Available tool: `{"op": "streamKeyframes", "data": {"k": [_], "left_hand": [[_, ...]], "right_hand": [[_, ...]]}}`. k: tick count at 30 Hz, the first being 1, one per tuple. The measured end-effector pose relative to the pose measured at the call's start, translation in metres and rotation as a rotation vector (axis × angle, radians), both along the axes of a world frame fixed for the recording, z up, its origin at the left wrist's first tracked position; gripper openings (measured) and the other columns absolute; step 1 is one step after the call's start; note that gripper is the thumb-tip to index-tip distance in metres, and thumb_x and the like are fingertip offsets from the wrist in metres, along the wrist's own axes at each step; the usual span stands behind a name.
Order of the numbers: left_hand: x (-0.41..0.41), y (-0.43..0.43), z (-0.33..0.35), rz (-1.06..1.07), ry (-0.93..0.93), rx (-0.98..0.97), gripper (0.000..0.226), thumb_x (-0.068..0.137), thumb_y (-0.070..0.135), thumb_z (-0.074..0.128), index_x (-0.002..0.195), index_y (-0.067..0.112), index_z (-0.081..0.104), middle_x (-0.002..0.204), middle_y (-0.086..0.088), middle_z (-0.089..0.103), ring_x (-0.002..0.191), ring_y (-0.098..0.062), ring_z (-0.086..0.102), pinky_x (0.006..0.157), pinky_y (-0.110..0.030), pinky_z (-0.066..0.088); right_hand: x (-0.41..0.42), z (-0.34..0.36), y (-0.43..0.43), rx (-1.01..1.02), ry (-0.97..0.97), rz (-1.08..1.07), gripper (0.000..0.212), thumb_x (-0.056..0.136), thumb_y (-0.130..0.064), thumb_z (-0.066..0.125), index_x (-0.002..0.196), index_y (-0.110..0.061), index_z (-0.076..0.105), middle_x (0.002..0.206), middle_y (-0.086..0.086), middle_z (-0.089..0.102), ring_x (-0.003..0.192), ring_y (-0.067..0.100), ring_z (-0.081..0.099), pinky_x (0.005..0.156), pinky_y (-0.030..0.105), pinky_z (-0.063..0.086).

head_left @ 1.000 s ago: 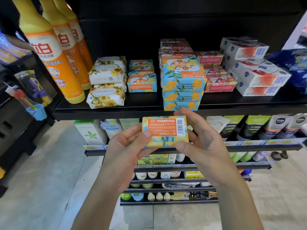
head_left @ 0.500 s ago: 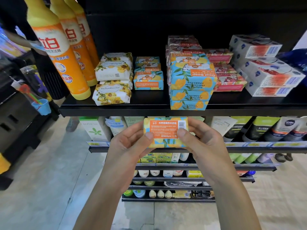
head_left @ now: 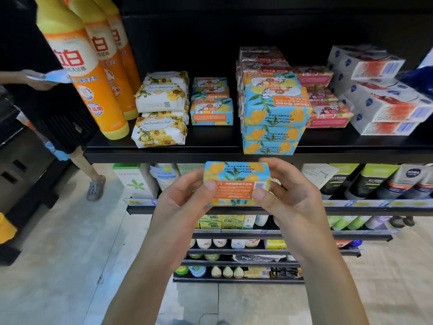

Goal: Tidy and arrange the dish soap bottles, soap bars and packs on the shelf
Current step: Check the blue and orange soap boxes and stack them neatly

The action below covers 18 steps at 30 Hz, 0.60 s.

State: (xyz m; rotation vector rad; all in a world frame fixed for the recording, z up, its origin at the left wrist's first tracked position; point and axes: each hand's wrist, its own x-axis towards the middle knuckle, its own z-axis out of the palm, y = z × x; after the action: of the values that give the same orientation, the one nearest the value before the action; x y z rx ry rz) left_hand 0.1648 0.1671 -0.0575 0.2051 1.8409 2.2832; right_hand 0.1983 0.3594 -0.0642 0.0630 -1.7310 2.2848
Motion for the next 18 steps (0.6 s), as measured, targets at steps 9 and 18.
{"op": "streamKeyframes", "data": {"k": [9, 18], "left_hand": [[-0.0017, -0.0009, 0.0031, -0.022, -0.061, 0.054, 0.056, 0.090, 0.047, 0.063, 0.124, 0.003, 0.067, 0.123, -0.014, 0.072, 0.121, -0.028, 0.067, 0.103, -0.044, 0.055], [-0.0003, -0.0003, 0.0047, 0.064, -0.091, 0.144, 0.039, 0.091, 0.025, 0.075, 0.119, -0.001, 0.068, 0.116, -0.015, 0.075, 0.115, -0.025, 0.070, 0.099, -0.041, 0.057]], "right_hand": [[-0.0003, -0.0002, -0.0003, 0.032, 0.078, 0.032, 0.045, 0.078, 0.002, 0.075, 0.117, -0.019, 0.069, 0.115, 0.006, 0.073, 0.116, 0.024, 0.066, 0.089, 0.032, 0.057], [-0.0004, 0.0021, -0.0009, 0.100, 0.048, 0.074, 0.050, 0.083, -0.004, 0.082, 0.129, -0.012, 0.063, 0.128, 0.004, 0.068, 0.129, 0.021, 0.059, 0.100, 0.036, 0.054]]}}
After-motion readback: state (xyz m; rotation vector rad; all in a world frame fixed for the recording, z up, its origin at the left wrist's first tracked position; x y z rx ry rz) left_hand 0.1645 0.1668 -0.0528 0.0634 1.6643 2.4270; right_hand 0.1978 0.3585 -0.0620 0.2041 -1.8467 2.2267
